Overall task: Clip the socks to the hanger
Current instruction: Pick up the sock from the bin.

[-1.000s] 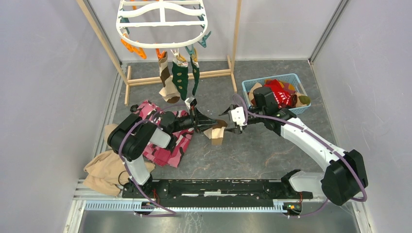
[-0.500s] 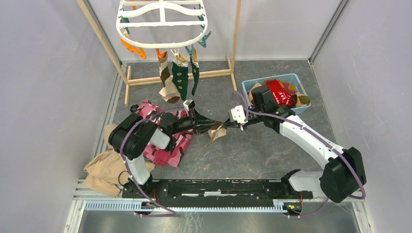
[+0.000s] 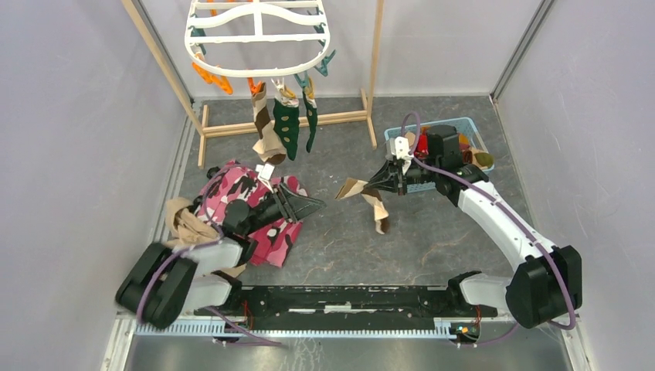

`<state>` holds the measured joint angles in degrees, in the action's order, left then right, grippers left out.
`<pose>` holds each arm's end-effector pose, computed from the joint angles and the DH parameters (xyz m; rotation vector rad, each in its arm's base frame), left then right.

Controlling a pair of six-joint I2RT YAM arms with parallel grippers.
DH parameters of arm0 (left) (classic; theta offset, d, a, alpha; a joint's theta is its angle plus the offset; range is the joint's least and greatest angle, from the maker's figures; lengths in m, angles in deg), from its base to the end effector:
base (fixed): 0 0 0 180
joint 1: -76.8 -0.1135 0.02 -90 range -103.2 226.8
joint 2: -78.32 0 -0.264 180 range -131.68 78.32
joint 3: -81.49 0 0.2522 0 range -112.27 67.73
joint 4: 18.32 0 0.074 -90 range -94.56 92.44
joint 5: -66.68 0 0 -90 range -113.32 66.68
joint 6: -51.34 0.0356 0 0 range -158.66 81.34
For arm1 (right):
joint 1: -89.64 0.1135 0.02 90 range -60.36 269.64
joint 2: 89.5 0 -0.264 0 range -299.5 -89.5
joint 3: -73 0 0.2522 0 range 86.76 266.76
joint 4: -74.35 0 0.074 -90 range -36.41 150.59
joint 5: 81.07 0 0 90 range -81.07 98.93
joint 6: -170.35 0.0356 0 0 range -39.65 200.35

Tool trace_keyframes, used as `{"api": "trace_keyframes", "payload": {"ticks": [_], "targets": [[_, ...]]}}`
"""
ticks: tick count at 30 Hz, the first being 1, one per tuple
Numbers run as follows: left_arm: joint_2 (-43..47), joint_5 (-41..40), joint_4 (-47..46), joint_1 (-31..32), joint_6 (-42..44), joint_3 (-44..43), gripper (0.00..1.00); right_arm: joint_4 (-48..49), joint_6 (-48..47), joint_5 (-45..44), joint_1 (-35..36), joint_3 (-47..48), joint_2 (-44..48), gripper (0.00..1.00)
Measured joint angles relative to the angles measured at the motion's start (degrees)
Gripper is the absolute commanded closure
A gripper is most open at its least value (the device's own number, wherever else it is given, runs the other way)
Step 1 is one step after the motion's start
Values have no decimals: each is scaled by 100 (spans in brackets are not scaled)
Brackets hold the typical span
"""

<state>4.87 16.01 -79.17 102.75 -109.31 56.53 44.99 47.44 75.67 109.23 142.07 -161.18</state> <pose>0.1800 -0.1127 0.1994 0.0471 1.6883 -1.7993 0.2374 0.1192 0.3060 -1.3852 1.3229 1.0613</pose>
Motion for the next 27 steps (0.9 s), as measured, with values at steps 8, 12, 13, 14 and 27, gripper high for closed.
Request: {"api": "trace_keyframes", "payload": {"ticks": [8,12,13,14,27], "targets": [[3053,-1482,1753,553,3167,319,0,586,968,269,-17,-236,-22,100],[3121,-1670,1729,645,3950,566,0,977,1440,380,-22,-435,-33,100],[2997,-1672,1711,723,4116,568,0,1045,1537,411,-22,-457,-46,100],[2865,-1679,1681,837,4269,564,0,1093,1620,444,-22,-459,-66,100],[715,-2448,1226,2236,6151,-380,32,935,1513,852,-9,-426,-245,100]]}}
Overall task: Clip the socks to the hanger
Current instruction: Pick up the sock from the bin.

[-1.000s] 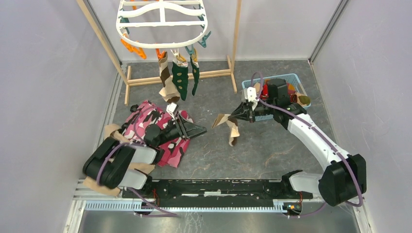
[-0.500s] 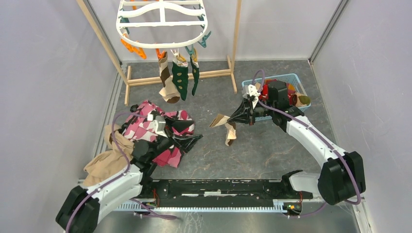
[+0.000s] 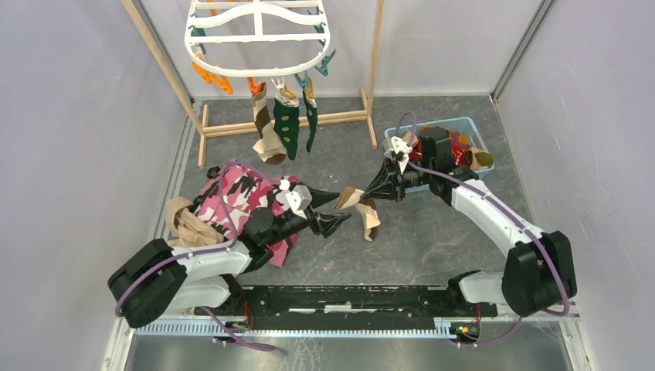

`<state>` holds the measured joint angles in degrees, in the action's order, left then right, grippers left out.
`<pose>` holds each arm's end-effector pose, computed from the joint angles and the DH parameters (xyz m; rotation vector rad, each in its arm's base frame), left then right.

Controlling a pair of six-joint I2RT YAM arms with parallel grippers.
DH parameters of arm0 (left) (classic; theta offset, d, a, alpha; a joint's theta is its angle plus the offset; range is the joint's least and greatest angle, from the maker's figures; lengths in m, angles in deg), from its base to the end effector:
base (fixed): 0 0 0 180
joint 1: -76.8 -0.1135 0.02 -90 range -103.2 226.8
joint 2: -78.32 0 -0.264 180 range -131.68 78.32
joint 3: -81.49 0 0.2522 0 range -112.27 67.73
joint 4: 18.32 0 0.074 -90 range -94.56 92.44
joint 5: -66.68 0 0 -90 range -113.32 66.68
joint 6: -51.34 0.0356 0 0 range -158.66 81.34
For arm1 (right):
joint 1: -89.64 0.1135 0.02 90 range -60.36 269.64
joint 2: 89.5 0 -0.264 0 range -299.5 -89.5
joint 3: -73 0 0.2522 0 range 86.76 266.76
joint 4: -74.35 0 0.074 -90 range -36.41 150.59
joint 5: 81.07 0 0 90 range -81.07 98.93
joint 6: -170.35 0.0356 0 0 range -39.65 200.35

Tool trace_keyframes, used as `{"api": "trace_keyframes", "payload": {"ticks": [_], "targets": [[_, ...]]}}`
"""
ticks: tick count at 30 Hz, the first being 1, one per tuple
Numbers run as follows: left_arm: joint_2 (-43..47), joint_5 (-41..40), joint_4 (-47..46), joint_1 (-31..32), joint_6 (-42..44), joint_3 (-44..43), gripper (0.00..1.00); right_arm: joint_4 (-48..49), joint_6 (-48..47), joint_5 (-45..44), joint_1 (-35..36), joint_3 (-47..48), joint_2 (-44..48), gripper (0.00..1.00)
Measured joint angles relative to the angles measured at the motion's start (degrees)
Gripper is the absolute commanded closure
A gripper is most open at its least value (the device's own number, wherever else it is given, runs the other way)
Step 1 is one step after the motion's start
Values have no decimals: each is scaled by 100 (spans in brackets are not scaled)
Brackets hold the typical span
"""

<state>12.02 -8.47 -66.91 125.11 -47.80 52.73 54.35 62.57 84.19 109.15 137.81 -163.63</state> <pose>0.1397 -0.1706 0.2223 0.6987 1.2827 -1.0067 0.2421 0.1223 0.2859 -1.2969 1.3941 1.3532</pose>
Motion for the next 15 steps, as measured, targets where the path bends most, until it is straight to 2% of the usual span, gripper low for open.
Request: {"api": "trace_keyframes", "payload": {"ticks": [3,7,8,12,14,15], "targets": [[-199,-9,-98,4,48,-175,46,-553,-442,122,37,203,-260,100],[-267,-26,-197,7,120,-310,90,-1084,-903,205,66,385,-446,100],[-267,-24,-229,7,157,-315,97,-1174,-979,221,66,400,-450,100],[-262,24,-249,9,188,-317,98,-1394,-1193,234,74,424,-452,98],[-212,48,-177,9,221,-315,98,-1523,-1331,234,74,459,-455,86],[-149,68,-90,9,251,-315,98,-1648,-1460,227,74,503,-459,76]]}}
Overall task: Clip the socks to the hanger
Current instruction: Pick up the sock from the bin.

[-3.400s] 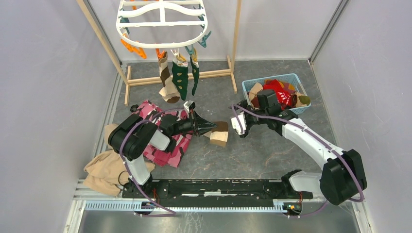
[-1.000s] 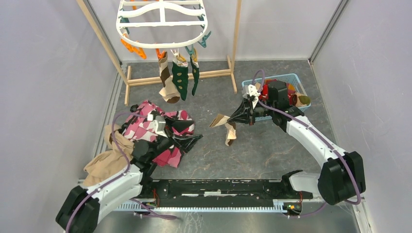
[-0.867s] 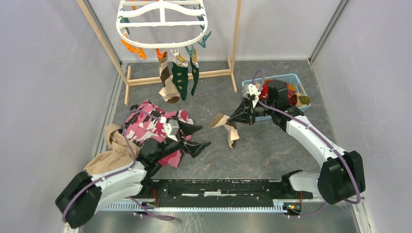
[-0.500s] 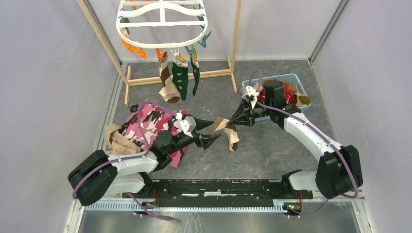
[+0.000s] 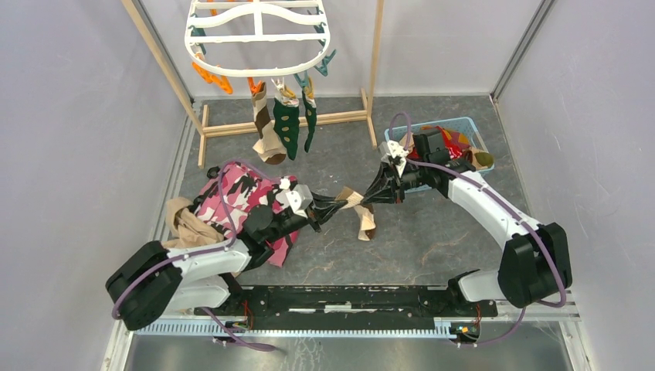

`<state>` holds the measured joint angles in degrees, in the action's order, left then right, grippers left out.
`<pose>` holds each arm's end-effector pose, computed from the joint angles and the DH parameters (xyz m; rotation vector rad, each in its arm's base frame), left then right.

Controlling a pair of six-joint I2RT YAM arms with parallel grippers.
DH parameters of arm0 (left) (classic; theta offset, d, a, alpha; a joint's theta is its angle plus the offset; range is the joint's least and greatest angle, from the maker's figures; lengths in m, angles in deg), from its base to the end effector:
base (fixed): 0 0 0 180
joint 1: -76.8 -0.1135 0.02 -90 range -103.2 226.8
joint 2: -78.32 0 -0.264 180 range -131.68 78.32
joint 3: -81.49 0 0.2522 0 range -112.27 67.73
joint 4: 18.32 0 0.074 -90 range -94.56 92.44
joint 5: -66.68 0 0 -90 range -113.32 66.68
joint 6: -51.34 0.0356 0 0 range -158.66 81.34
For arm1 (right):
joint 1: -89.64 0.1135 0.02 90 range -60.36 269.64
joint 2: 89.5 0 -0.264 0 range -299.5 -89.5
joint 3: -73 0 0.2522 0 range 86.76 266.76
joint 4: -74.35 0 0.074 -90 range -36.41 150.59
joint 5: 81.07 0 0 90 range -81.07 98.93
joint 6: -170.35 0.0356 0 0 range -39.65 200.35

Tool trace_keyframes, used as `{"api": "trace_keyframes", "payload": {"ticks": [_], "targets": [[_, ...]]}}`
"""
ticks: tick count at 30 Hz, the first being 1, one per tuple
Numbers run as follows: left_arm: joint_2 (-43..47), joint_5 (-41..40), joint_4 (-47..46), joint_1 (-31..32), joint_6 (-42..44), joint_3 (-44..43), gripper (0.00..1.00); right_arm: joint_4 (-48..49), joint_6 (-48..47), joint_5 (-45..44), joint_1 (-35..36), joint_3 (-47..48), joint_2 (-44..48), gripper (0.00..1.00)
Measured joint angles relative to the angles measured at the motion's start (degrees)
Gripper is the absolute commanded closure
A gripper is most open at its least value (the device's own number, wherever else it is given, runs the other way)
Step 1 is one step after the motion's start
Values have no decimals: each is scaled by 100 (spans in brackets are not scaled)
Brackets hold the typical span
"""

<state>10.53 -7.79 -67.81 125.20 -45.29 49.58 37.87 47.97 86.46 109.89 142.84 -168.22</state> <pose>0.1454 -0.1782 0.2356 0.7210 1.2134 -0.9848 0.2459 0.1278 0.2753 -1.3766 1.3979 1.4071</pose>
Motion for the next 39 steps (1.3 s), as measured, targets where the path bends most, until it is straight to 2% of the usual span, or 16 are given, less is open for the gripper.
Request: {"api": "trace_keyframes", "payload": {"ticks": [3,5,9,11,14,16,17,21,27,31,34,36,38,39], "targets": [[348,127,455,0,264,-2,98,-654,-706,-57,2,245,-2,53],[647,236,931,0,525,-33,98,-1370,-1521,-129,35,555,-42,45],[977,457,2114,2,1078,-398,98,-2881,-3294,-173,195,1283,-203,42],[1016,575,2632,0,1307,-636,98,-3303,-3816,-170,345,1370,-195,43],[1016,745,3239,0,1550,-920,98,-3451,-3976,-243,599,1346,-186,44],[1014,807,3499,0,1641,-1034,98,-3143,-3705,-382,743,1209,-96,44],[1012,857,3635,0,1685,-1093,98,-2824,-3434,-498,813,1036,26,45],[968,942,3971,0,1808,-1246,98,-2031,-2664,-855,920,570,457,59],[901,1126,4413,0,1967,-1499,98,-1552,-2282,-1156,984,555,575,61],[828,1294,4666,0,2094,-1722,98,-1410,-2208,-1412,1121,555,577,67],[761,1366,4972,-2,2159,-1884,98,-1390,-2208,-1644,1207,555,605,83],[715,1443,5141,0,2214,-1974,98,-1390,-2236,-1746,1235,555,625,99],[702,1464,5287,0,2293,-2039,96,-1405,-2308,-1799,1261,555,636,100],[702,1460,5340,0,2321,-2068,90,-1434,-2350,-1812,1272,555,638,100]]}}
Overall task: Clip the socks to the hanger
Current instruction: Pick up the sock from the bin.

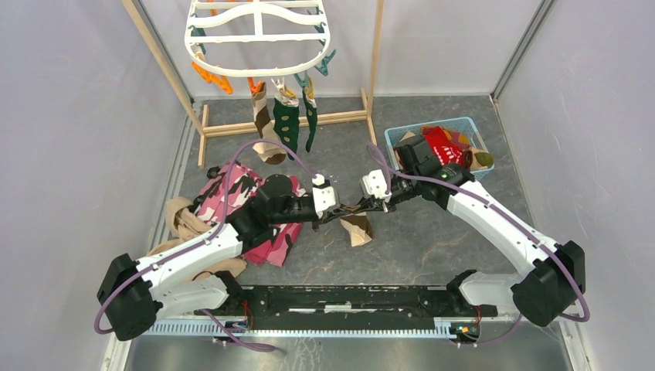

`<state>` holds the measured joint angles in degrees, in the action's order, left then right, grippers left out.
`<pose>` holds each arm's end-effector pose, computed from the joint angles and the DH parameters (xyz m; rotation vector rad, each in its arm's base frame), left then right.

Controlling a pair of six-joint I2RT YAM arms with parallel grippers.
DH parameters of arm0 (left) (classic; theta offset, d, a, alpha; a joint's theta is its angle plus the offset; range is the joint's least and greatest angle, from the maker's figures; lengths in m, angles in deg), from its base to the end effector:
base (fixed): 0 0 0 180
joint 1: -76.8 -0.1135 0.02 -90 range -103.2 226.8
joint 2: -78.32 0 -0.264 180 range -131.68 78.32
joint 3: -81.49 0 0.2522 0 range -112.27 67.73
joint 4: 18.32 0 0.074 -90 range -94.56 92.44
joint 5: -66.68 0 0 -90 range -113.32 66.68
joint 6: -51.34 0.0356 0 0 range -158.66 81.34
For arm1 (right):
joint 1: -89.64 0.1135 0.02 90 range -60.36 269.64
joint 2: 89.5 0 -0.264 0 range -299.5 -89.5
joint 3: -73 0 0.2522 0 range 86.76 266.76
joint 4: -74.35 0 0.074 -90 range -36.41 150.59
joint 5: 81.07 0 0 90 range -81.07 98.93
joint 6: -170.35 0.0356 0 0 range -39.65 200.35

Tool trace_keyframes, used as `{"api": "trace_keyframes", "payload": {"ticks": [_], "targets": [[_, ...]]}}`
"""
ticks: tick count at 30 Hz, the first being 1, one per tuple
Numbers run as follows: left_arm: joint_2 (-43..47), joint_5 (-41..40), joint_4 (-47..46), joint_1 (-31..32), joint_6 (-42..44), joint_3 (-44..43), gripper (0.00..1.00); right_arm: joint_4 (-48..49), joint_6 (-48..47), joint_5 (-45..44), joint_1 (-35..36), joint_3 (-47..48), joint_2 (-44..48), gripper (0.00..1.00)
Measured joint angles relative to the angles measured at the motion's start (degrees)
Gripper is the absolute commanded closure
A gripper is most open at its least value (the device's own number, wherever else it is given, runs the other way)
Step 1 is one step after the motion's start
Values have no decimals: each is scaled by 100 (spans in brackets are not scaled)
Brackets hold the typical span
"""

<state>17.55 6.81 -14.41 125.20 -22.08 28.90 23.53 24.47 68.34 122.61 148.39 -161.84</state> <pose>0.1481 -0.1937 0.2861 1.2928 1.3034 -0.8619 0.1961 0.1638 0.3103 -1.7586 1.1486 0.9896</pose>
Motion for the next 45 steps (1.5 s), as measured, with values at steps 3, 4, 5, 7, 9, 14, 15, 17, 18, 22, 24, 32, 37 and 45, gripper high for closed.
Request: {"api": "trace_keyframes", "payload": {"ticks": [3,4,5,7,9,14,15,17,18,22,24,32,37,45], "targets": [[0,-55,72,0,35,-24,70,-116,-190,-2,26,4,9,100],[0,-111,72,-2,24,-24,64,-184,-273,15,26,7,11,100],[2,-153,59,-17,7,-24,56,-269,-345,37,31,17,11,100],[24,-192,-4,-107,-129,-22,47,-479,-457,140,31,85,9,100],[122,-199,-205,-330,-496,24,32,-717,-546,315,28,258,-33,100],[782,46,-1274,-1156,-1792,726,5,-874,-385,800,-70,566,-195,100],[931,92,-1513,-1268,-2035,927,1,-850,-245,863,-125,564,-212,100],[1316,243,-2017,-1373,-2516,1414,0,-664,90,933,-219,546,-227,100],[1486,317,-2205,-1373,-2708,1613,0,-522,264,960,-256,516,-223,100],[1904,533,-2809,-1366,-3147,2050,0,24,931,970,-328,350,-175,100],[1862,608,-3093,-1368,-3263,2074,0,201,1178,1003,-328,339,-170,100],[535,741,-3980,-1366,-3366,1659,9,413,1628,1073,-328,496,-179,100],[-31,824,-4350,-1366,-3379,1226,35,584,1849,1091,-328,807,-179,100],[-219,1335,-4865,-1366,-3654,732,98,922,2284,1058,-328,1158,-243,77]]}}
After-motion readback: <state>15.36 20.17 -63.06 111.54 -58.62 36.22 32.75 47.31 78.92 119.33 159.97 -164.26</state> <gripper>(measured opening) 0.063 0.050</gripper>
